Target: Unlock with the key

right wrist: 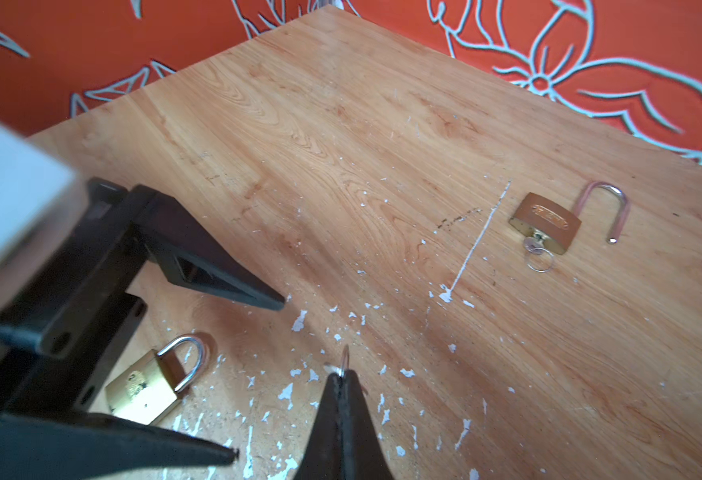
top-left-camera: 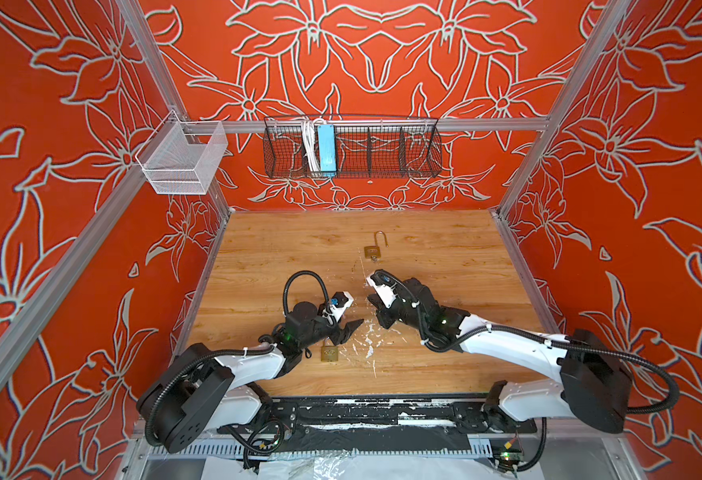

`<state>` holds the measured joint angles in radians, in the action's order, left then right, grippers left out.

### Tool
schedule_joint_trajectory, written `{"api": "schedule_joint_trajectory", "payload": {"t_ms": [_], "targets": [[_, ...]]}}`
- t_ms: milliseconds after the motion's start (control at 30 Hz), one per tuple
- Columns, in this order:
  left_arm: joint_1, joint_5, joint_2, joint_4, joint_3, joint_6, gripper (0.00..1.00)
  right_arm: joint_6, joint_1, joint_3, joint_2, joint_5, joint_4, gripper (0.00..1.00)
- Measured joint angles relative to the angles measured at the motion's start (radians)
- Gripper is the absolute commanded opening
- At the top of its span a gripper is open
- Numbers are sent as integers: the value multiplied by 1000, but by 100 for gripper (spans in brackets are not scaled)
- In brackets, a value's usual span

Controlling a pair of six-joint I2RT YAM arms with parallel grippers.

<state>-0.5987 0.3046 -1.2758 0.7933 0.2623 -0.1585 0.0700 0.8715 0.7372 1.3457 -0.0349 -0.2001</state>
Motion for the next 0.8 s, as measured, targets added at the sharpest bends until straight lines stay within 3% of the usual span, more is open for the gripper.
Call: {"api": "schedule_joint_trajectory", "payload": {"t_ms": [400,800], "targets": [[-32,-122,-41,114,-9,2,56,37,0,-16,-12,-115,-49,0],[-32,-153,-41,167,-34,5,48,78,0,-29,-12,-196,-93,0]]}}
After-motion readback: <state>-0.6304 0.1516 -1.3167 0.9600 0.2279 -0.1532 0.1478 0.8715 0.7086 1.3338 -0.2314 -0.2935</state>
